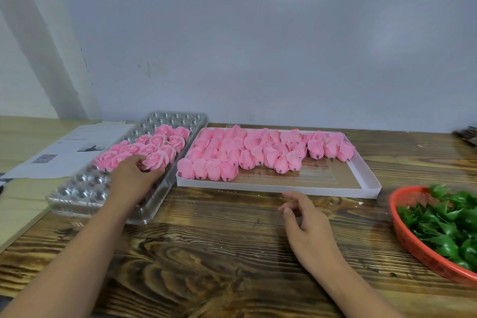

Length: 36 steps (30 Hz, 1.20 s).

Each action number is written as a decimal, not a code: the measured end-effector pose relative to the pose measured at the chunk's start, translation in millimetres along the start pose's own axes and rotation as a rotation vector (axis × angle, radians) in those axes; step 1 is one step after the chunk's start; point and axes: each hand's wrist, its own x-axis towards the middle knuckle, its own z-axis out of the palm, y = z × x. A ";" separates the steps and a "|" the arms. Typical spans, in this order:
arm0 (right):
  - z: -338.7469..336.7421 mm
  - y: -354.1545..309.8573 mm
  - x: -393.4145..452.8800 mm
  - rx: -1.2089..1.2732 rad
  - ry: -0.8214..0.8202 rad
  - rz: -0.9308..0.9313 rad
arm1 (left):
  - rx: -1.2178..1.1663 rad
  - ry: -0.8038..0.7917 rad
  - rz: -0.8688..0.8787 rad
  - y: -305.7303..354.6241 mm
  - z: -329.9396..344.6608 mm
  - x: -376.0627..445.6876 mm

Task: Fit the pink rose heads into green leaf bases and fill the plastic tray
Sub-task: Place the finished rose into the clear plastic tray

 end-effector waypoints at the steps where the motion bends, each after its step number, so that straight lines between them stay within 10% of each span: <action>1: 0.0 -0.3 0.0 -0.001 -0.001 0.000 | 0.010 -0.006 0.003 0.1 0.4 1.0; 36: -2.4 -4.3 -1.6 0.011 -0.012 0.036 | 0.227 0.044 0.056 8.5 1.1 1.3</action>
